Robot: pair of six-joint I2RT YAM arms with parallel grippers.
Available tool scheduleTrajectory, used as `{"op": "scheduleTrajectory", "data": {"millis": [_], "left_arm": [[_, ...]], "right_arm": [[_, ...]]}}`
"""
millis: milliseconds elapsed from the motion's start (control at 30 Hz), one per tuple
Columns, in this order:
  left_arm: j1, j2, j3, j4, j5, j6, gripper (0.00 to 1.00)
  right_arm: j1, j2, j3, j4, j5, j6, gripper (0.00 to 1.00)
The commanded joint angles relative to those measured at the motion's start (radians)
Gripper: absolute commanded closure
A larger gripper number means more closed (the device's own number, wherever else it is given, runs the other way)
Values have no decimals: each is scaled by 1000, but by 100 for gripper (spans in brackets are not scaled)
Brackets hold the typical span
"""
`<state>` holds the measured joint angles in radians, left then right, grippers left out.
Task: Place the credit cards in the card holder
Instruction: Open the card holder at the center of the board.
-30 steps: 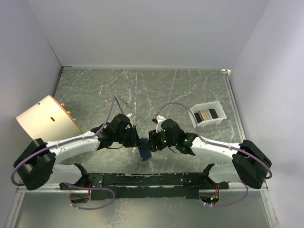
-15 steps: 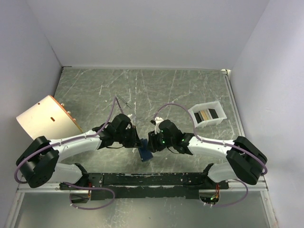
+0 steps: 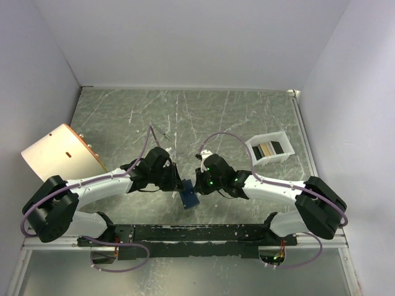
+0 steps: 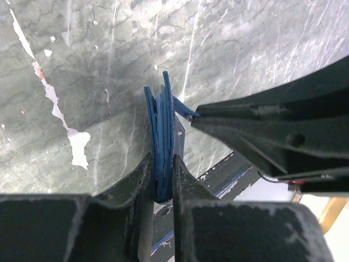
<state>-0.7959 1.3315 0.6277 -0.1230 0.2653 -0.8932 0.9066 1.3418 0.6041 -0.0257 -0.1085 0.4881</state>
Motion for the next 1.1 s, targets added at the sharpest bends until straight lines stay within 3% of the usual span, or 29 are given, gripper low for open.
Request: {"op": "scheduleTrajectory", "data": {"millis": [0,233,433,633,833,933,1067], "left_arm": [[1,6,-9,-28,23,30,88],[0,10,-7,-27,22,35,87],[0,26,-7,-17,25,44,87],[1,29,-6,-12,30,52,86],[0,30,-13,0,27,62,83],[0,40,2,-10,7,67,77],[0,48,55,-66,-39,95,56]], "right_arm": [[-10,7,14,-62,74,-18,91],[-11,16,6,-46,44,5,93],[-10,3,-27,8,-22,62,80],[-10,11,-36,30,-16,81,79],[-9,2,-37,24,13,87,94],[-11,-18,-37,7,35,84,100],[-12,-69,-33,-28,51,85,100]]}}
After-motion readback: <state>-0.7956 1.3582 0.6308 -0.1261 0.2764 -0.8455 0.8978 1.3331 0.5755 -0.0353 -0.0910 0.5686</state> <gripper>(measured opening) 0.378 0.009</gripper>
